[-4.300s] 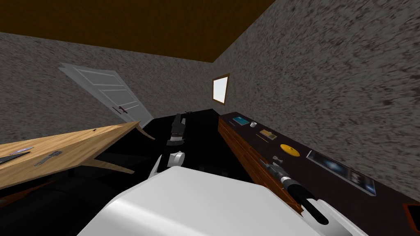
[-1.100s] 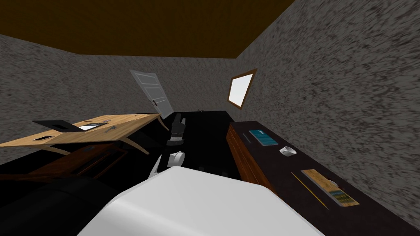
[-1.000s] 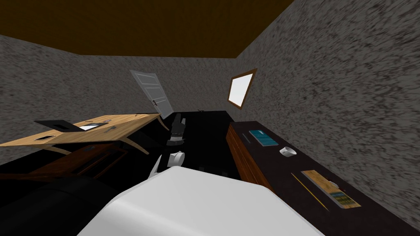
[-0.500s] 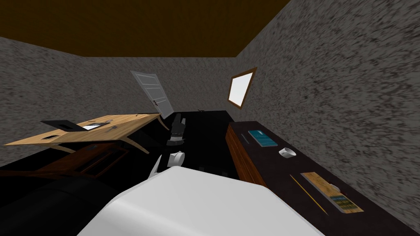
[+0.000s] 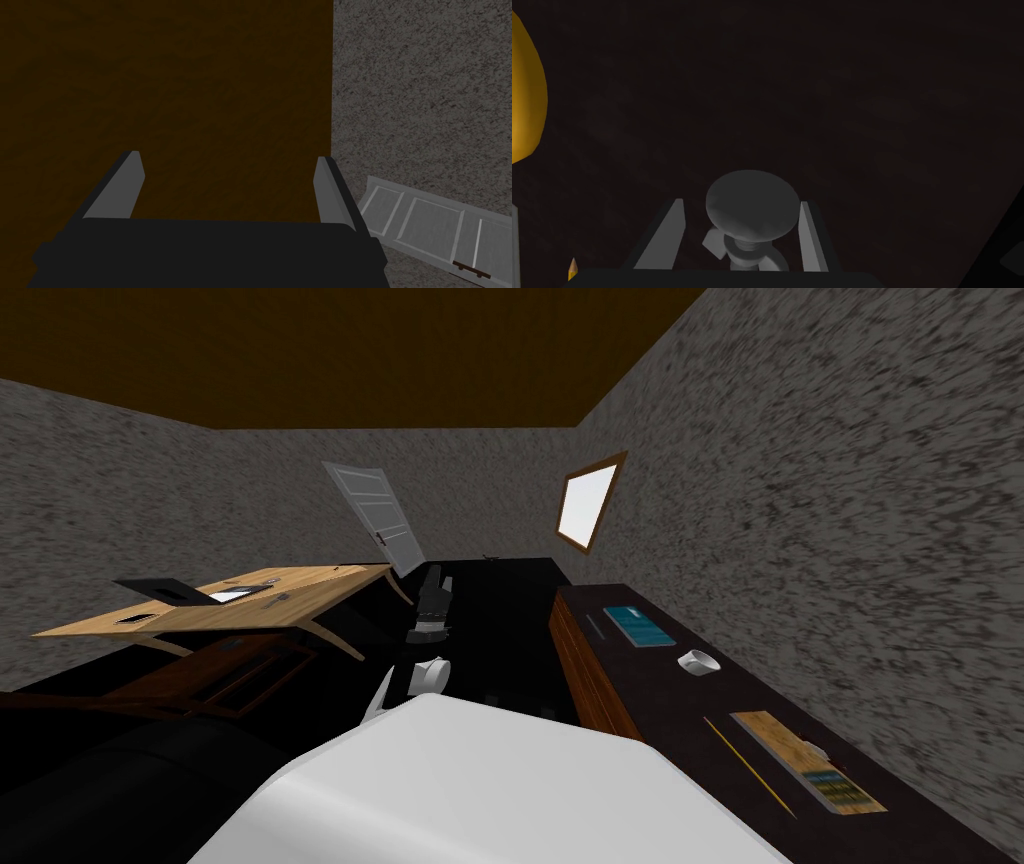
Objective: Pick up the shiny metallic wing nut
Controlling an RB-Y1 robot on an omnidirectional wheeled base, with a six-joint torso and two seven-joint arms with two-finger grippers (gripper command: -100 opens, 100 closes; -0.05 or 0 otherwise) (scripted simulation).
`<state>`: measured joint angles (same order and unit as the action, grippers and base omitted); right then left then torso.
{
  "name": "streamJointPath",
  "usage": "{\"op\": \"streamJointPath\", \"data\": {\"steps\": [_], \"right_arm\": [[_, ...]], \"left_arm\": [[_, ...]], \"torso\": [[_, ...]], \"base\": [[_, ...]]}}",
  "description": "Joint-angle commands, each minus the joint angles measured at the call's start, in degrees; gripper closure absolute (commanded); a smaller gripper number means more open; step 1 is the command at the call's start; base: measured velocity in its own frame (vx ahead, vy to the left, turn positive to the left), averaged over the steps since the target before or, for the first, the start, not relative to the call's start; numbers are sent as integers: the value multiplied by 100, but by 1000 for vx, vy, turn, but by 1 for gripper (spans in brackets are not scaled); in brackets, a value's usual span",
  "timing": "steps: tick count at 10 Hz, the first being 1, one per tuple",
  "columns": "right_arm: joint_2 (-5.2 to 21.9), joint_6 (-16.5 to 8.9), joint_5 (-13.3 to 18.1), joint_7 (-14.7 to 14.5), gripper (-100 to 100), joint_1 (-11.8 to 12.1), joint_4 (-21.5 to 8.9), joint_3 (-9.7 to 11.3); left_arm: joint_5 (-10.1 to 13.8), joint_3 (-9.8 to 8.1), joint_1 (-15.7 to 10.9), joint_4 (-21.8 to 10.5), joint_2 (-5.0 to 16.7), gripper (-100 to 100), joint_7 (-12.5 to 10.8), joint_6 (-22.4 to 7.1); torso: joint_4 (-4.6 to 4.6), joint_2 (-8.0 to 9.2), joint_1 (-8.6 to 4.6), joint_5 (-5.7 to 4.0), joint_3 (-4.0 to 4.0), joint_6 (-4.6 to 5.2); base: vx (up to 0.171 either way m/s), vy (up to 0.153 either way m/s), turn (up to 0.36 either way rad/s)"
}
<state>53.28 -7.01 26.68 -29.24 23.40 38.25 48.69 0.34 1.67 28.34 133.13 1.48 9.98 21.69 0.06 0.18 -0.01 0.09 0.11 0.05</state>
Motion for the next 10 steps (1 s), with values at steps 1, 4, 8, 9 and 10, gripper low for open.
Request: {"op": "streamJointPath", "data": {"steps": [1,4,8,9,10], "right_arm": [[0,0,0,0,100,0,0,0],[11,-4,4,-7,100,-2,-6,0],[372,67,-98,49,100,101,280,45],[298,16,-91,38,100,83,247,44],[308,20,-94,45,0,88,257,44]], "left_arm": [[0,0,0,0,0,0,0,0],[0,0,0,0,0,0,0,0],[0,1,0,0,-1,0,0,0],[0,1,0,0,-1,0,0,0],[0,1,0,0,0,0,0,0]], "torso": [[0,0,0,0,0,0],[1,3,7,-5,2,6],[2,4,33,3,3,10],[0,7,43,3,4,10],[1,6,30,0,3,7]], "base": [[0,0,0],[0,0,0],[1,47,-32],[-6,42,-20],[-1,8,-2]]}}
